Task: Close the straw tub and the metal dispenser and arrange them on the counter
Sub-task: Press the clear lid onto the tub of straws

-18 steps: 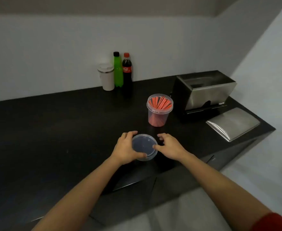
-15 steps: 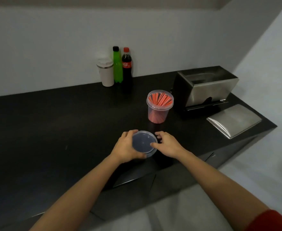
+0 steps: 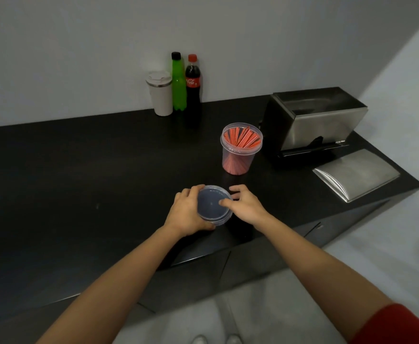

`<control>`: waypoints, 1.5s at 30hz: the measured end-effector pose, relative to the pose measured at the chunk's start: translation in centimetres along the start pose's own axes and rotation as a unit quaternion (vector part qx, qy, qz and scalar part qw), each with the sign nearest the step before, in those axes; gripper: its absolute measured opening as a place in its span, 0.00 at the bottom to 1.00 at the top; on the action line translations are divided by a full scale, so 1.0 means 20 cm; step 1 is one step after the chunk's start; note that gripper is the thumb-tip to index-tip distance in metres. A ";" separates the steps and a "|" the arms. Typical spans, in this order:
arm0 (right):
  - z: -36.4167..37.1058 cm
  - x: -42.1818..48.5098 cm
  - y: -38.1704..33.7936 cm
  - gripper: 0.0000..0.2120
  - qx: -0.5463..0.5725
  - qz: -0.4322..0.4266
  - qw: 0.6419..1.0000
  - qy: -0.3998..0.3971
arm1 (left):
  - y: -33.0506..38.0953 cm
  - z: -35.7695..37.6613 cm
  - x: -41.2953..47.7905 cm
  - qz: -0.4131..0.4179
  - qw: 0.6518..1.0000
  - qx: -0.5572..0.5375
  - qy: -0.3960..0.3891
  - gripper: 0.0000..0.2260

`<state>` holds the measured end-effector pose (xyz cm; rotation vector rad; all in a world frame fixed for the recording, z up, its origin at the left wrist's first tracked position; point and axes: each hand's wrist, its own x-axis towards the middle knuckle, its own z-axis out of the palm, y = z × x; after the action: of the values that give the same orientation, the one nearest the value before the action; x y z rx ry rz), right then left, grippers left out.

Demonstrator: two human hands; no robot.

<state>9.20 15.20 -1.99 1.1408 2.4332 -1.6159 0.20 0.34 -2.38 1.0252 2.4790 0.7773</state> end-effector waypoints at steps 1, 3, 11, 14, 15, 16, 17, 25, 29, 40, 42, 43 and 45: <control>0.00 0.00 0.00 0.30 0.019 0.012 1.000 -0.003 | 0.00 0.00 0.00 -0.002 1.000 -0.003 -0.001 0.48; 0.00 0.00 -0.01 0.30 0.053 0.032 0.998 -0.005 | -0.01 -0.01 0.00 -0.006 1.000 -0.012 -0.005 0.49; -0.03 0.00 -0.06 0.35 0.161 0.054 0.985 -0.019 | -0.01 -0.01 -0.01 0.010 0.997 -0.072 0.019 0.48; -0.06 -0.02 -0.10 0.33 0.191 0.047 0.980 -0.032 | -0.01 -0.03 -0.01 0.031 0.993 -0.118 0.004 0.48; -0.07 -0.02 -0.12 0.32 0.197 0.042 0.979 -0.035 | -0.01 -0.03 -0.01 0.038 0.990 -0.135 -0.002 0.47; -0.08 -0.03 -0.14 0.30 0.208 0.034 0.977 -0.037 | 0.00 -0.04 -0.01 0.049 0.986 -0.159 -0.003 0.47; -0.10 -0.04 -0.17 0.28 0.220 0.025 0.974 -0.040 | 0.01 -0.06 -0.01 0.060 0.980 -0.191 -0.002 0.45; -0.24 -0.07 -0.33 0.27 0.219 -0.069 0.973 -0.007 | 0.13 -0.21 0.08 -0.005 0.909 -0.417 0.023 0.31; -0.30 -0.07 -0.37 0.24 0.217 -0.101 0.971 0.009 | 0.17 -0.26 0.14 -0.018 0.894 -0.447 0.027 0.19; -0.43 0.05 -0.41 0.20 0.190 -0.102 0.969 0.120 | 0.34 -0.31 0.34 -0.058 0.898 -0.421 0.116 0.14; -0.46 0.09 -0.41 0.17 0.168 -0.124 0.967 0.146 | 0.39 -0.32 0.39 -0.056 0.899 -0.410 0.142 0.15; -0.47 0.11 -0.41 0.16 0.156 -0.136 0.966 0.155 | 0.41 -0.33 0.41 -0.057 0.901 -0.401 0.157 0.14; -0.51 0.16 -0.41 0.15 0.142 -0.150 0.964 0.167 | 0.45 -0.34 0.46 -0.054 0.906 -0.379 0.183 0.14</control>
<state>5.94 23.46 8.20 1.2132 2.7631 -2.0687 -4.52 9.92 7.54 0.4738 2.1241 1.8287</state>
